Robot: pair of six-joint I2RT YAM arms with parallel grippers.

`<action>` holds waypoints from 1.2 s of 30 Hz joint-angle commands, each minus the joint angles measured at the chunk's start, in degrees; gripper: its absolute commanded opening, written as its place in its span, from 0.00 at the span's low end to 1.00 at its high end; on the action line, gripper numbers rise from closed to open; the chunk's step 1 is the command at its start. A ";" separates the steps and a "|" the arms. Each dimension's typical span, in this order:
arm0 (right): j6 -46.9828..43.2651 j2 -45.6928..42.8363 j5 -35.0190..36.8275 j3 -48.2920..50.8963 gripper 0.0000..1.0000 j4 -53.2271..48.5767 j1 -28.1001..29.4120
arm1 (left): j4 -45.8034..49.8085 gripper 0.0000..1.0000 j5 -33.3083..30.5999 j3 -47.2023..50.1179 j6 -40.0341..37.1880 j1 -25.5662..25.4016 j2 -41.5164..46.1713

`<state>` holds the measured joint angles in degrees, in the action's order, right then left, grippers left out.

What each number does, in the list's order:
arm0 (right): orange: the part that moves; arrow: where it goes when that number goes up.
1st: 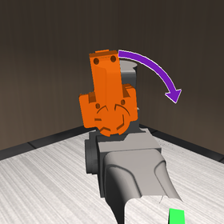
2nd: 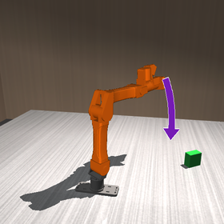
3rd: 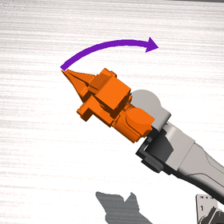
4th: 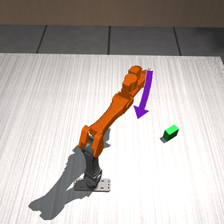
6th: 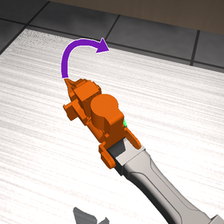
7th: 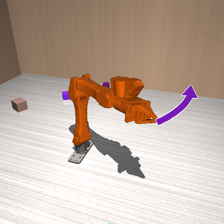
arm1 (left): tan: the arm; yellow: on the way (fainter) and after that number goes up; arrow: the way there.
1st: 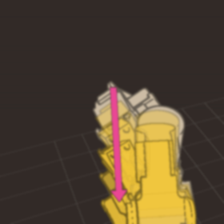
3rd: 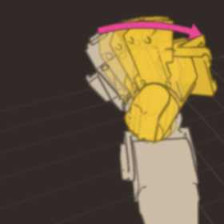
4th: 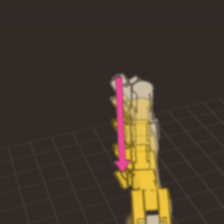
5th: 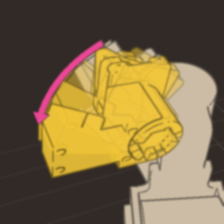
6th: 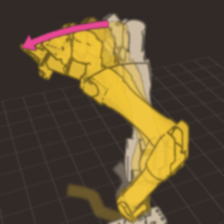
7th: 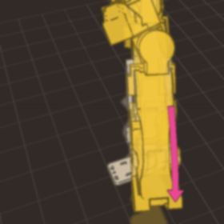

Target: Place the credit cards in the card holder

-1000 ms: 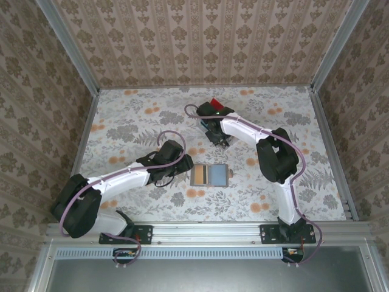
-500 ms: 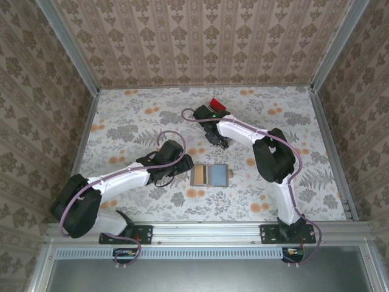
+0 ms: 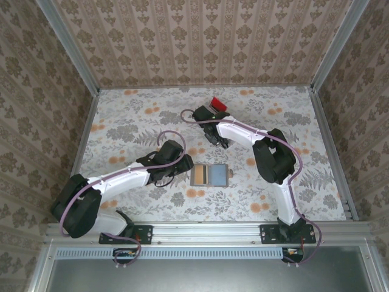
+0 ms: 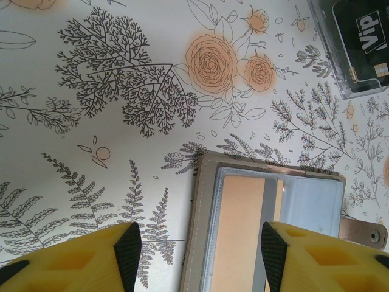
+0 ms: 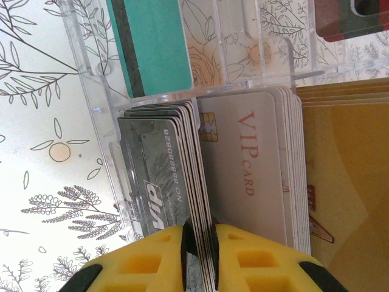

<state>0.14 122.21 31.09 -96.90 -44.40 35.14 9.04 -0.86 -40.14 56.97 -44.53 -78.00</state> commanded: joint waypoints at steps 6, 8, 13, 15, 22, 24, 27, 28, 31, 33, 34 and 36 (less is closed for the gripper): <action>-0.58 -2.67 3.09 0.81 0.17 0.11 -0.15 | 1.19 0.58 0.22 0.42 0.60 0.33 0.92; -0.84 -2.56 3.51 0.77 0.19 0.11 -0.15 | 1.18 0.58 0.14 0.41 0.60 0.32 0.92; -1.01 -1.63 3.89 0.77 0.19 -0.01 -0.14 | 1.23 0.58 0.18 0.42 0.55 0.33 0.92; -0.85 -1.54 3.89 0.82 0.17 0.02 -0.15 | 1.20 0.58 0.20 0.48 0.59 0.33 0.84; -1.12 -1.71 5.12 0.97 0.19 0.15 -0.14 | 1.16 0.58 0.31 0.44 0.60 0.32 0.61; -1.20 -1.86 5.12 1.08 0.19 0.18 -0.14 | 1.15 0.58 0.38 0.46 0.60 0.34 0.50; -1.33 -2.25 4.91 1.36 0.15 0.58 -0.15 | 1.07 0.58 0.38 0.41 0.75 0.33 0.52; -1.37 -2.39 4.73 1.58 0.14 0.76 -0.15 | 1.07 0.58 0.34 0.45 0.68 0.34 0.48; -1.63 -3.07 4.83 2.22 0.13 1.40 -0.09 | 1.07 0.58 0.34 0.37 0.67 0.33 0.49; -1.73 -3.34 5.07 2.45 0.13 1.53 -0.07 | 1.07 0.58 0.34 0.41 0.64 0.44 0.40; -1.85 -3.44 5.18 2.66 0.13 1.78 -0.07 | 1.07 0.58 0.35 0.33 0.69 0.44 0.39; -1.99 -3.60 5.36 2.82 0.13 2.04 -0.07 | 0.98 0.58 0.51 0.17 0.60 0.41 0.22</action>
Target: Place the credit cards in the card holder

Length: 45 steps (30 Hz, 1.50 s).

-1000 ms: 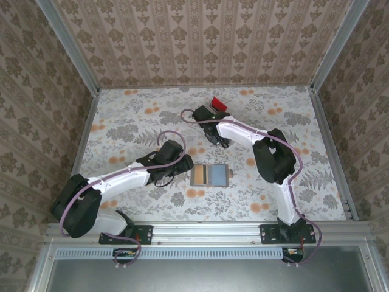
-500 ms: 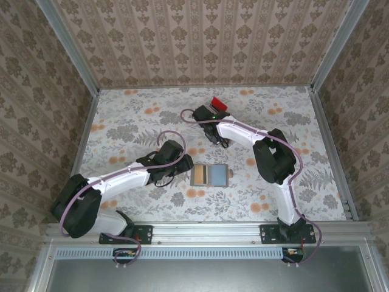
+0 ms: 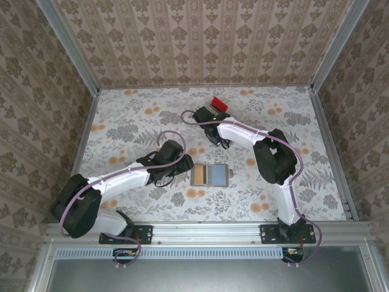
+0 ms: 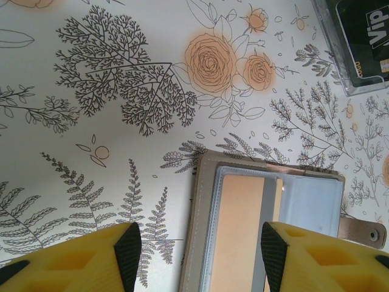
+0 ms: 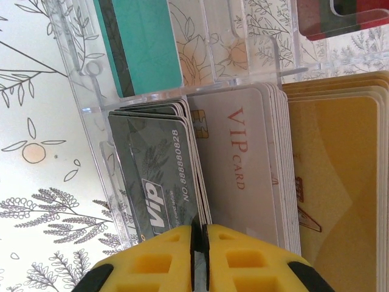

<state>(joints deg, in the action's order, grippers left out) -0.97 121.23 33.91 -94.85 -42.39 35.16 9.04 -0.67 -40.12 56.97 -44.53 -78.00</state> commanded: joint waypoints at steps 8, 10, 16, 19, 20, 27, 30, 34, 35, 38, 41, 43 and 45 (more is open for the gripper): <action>-1.22 -3.32 3.35 1.12 0.13 0.61 -0.09 | 0.78 0.58 0.49 0.13 0.60 0.42 0.04; -1.40 -3.19 3.33 1.07 0.14 0.74 -0.09 | 0.72 0.58 0.49 0.21 0.63 0.41 -0.05; -1.58 -2.35 3.79 0.72 0.16 0.55 -0.07 | 0.72 0.58 0.63 0.04 0.64 0.41 -0.13; -1.58 -2.27 3.92 0.72 0.14 0.54 -0.08 | 0.72 0.58 0.69 -0.22 0.60 0.42 -0.30; -1.66 -2.35 3.84 0.76 0.13 0.56 -0.09 | 0.72 0.58 0.72 -0.27 0.60 0.45 -0.37; -2.01 -3.80 3.88 1.02 0.10 1.00 -0.09 | 0.55 0.58 0.80 -0.22 0.62 0.41 -0.57; -2.09 -4.01 3.91 1.07 0.11 1.01 -0.09 | 0.45 0.58 1.01 -0.38 0.63 0.41 -0.75; -2.19 -3.73 3.92 0.79 0.11 0.82 -0.09 | 0.56 0.58 0.97 -0.61 0.47 0.41 -0.82; -2.19 -3.72 3.95 0.88 0.11 0.89 -0.08 | 0.60 0.58 0.96 -0.63 0.43 0.41 -0.86; -2.15 -3.72 3.81 0.84 0.06 0.73 -0.07 | 0.63 0.58 1.03 -0.59 0.38 0.46 -1.02; -1.40 -4.41 2.03 -0.27 0.03 -1.42 -0.03 | 0.75 0.58 1.04 -0.66 0.42 0.49 -0.86; -0.92 -5.47 -1.11 -0.29 0.01 -2.00 -0.26 | 0.73 0.58 0.94 -0.43 0.47 0.44 -0.84; 0.14 -6.62 -4.66 -0.34 0.00 -3.19 -0.43 | 0.80 0.58 0.92 -0.39 0.56 0.53 -0.74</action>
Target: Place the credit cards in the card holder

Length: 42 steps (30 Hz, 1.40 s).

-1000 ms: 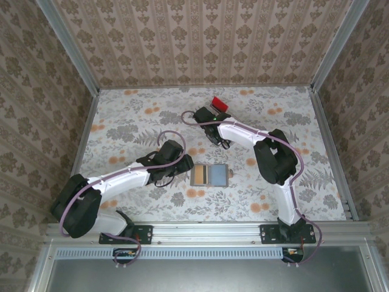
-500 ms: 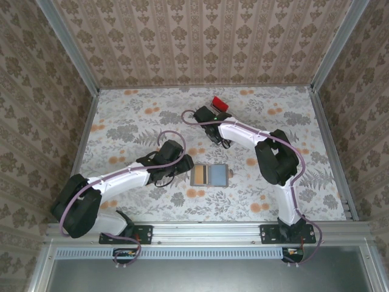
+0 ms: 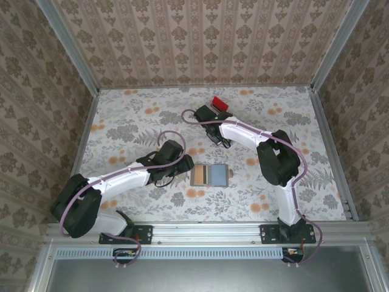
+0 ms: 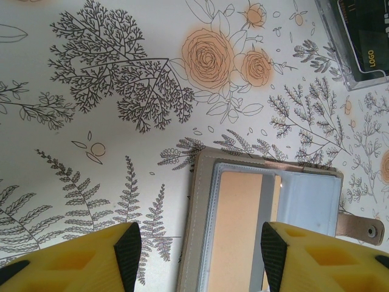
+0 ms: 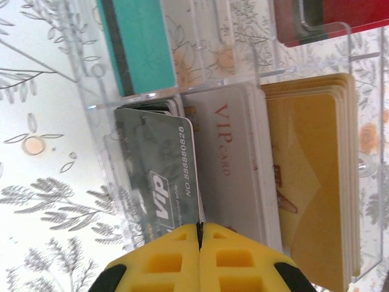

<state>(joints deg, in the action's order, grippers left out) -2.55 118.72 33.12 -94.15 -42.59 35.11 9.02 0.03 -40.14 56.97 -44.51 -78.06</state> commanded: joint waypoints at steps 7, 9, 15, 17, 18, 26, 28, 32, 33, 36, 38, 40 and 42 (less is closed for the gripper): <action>4.60 -5.42 -9.55 -1.79 0.00 -5.72 -1.27 | 0.80 0.58 0.20 -0.43 0.52 0.48 -0.42; 5.38 -5.47 -10.09 -2.36 0.00 -6.48 -1.45 | 1.00 0.58 0.28 -0.59 0.33 0.57 -0.42; 9.06 -7.72 -14.49 -2.44 0.00 -7.29 -2.05 | 1.18 0.58 0.71 -1.10 0.00 0.74 -0.18; 11.31 -9.48 -17.29 -1.87 0.00 -7.34 -2.65 | 1.17 0.58 0.89 -1.33 -0.18 0.85 0.38; 12.37 -10.73 -19.19 -1.32 0.00 -7.12 -3.06 | 1.09 0.58 0.85 -1.30 -0.28 0.94 0.74; 23.86 -21.06 -34.11 6.33 0.00 -1.90 -7.12 | -2.87 0.62 5.29 -0.64 0.06 3.68 3.73; 28.20 -23.77 -40.01 9.84 0.00 1.24 -8.63 | -5.12 0.64 7.78 -0.23 0.41 4.82 4.36; 39.06 -29.84 -53.11 19.37 0.00 12.86 -11.95 | -10.45 0.68 13.24 -0.20 1.30 6.74 5.02; 42.11 -30.98 -56.07 21.85 0.00 16.05 -12.59 | -12.13 0.70 14.81 -0.15 1.67 7.25 4.89; 48.88 -33.05 -61.90 26.72 0.00 22.62 -13.53 | -16.68 0.71 19.75 -0.44 3.58 8.77 3.53; 52.41 -33.67 -64.83 28.95 0.00 26.27 -13.58 | -19.61 0.71 21.73 -0.55 4.90 9.24 2.54; 55.65 -33.90 -67.49 31.31 0.00 30.18 -13.56 | -22.19 0.72 23.64 -1.01 5.94 9.60 1.17; 56.95 -33.81 -69.23 32.76 0.00 31.89 -13.58 | -24.14 0.71 26.15 -1.96 6.85 9.88 -0.66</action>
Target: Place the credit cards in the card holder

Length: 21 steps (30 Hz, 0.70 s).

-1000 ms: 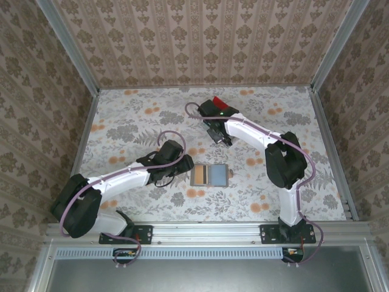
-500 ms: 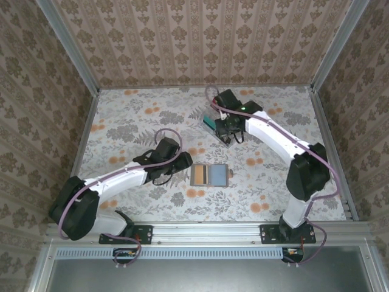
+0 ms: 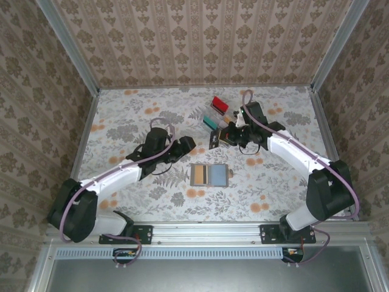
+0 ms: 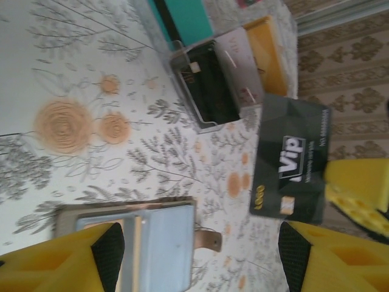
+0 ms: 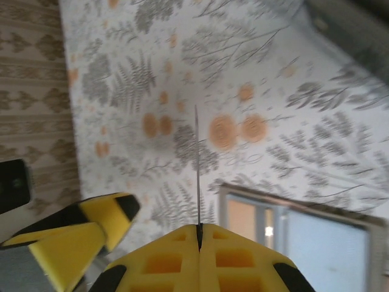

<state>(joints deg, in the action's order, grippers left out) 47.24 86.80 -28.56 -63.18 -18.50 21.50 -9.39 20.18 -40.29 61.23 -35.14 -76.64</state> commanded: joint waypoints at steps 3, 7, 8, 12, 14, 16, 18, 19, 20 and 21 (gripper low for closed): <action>7.40 -2.16 -8.27 3.01 0.00 7.88 0.04 | -8.63 0.71 7.95 -2.65 4.07 0.59 -4.34; 7.82 -2.52 -10.02 4.39 0.00 8.84 0.08 | -12.23 0.69 9.42 -2.63 5.91 0.86 -6.43; 8.26 -2.44 -10.81 4.91 0.00 9.53 0.11 | -13.24 0.68 9.48 -2.55 6.33 0.93 -6.75; 8.67 -2.69 -12.67 6.36 0.00 10.81 0.13 | -14.16 0.66 10.11 -3.09 6.72 1.20 -7.76; 8.65 -2.69 -13.56 6.66 0.00 10.87 0.17 | -15.08 0.62 10.74 -3.08 7.18 1.39 -8.15; 8.61 -2.65 -14.51 6.97 0.00 11.43 0.13 | -16.17 0.59 11.25 -2.96 7.66 1.56 -8.57; 8.74 -2.55 -15.37 7.16 0.00 11.68 0.13 | -16.47 0.56 12.21 -3.43 7.63 1.80 -9.01; 8.67 -2.58 -15.63 7.34 0.00 11.81 0.12 | -16.45 0.54 12.73 -3.71 7.56 1.74 -9.29; 8.67 -2.59 -15.91 7.52 0.00 12.06 0.13 | -16.59 0.52 13.18 -3.91 7.62 1.82 -9.60; 8.74 -2.54 -16.00 7.62 0.00 12.17 0.15 | -16.76 0.51 13.17 -3.92 7.76 1.74 -9.79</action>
<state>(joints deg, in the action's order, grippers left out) 55.13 85.67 -41.67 -56.36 -8.51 21.54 -23.59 31.03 -42.04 68.34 -33.69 -85.62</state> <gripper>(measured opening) 0.049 0.517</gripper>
